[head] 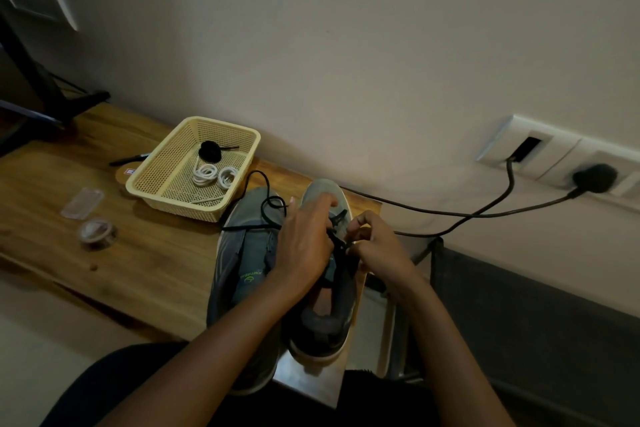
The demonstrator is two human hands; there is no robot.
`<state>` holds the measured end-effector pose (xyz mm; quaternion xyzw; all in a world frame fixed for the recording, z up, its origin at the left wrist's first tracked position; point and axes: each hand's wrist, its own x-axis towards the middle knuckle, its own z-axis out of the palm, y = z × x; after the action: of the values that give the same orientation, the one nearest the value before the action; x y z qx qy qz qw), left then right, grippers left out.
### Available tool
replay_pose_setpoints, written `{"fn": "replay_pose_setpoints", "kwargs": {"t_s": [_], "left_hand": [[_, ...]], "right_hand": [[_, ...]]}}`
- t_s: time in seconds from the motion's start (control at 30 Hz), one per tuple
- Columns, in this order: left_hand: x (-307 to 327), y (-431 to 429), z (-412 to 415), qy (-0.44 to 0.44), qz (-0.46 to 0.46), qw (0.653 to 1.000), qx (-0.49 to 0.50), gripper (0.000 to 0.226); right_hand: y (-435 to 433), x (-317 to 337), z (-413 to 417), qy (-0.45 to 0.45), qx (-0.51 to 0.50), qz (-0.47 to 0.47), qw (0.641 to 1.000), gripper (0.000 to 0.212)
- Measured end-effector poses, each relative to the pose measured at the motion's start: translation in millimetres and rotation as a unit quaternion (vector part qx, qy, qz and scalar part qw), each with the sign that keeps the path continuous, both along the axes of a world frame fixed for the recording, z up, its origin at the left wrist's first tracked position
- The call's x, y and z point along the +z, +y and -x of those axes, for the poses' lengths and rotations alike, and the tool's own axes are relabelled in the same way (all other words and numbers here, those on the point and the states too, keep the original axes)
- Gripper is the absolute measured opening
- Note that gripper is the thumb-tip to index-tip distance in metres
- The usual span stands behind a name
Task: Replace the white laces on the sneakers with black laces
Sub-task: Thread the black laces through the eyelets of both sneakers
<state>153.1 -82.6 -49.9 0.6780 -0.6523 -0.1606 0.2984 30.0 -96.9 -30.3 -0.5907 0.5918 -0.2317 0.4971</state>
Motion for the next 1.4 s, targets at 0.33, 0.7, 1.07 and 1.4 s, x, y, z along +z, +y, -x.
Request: {"fn": "replay_pose_setpoints", "kwargs": {"t_s": [0.33,0.7,1.07,1.4], "left_hand": [[-7,-6,-5,0.091,0.041,0.995,-0.001,0.028],[7,-7,-29,-0.052,-0.122,0.986,-0.096,0.012],[8,-7,-25,-0.09,-0.129,0.984,-0.09,0.019],[14,-4,-23,-0.086,-0.147,0.981,-0.093,0.017]], "right_hand": [[-5,-5,-1,-0.078,-0.087,-0.031,0.993,0.01],[-20,-23,-3,0.091,0.012,0.114,0.989,0.025],[-19,-13,1,-0.026,-0.064,-0.002,0.998,0.019],[-23,-23,1,-0.049,-0.222,-0.038,0.973,0.015]]}}
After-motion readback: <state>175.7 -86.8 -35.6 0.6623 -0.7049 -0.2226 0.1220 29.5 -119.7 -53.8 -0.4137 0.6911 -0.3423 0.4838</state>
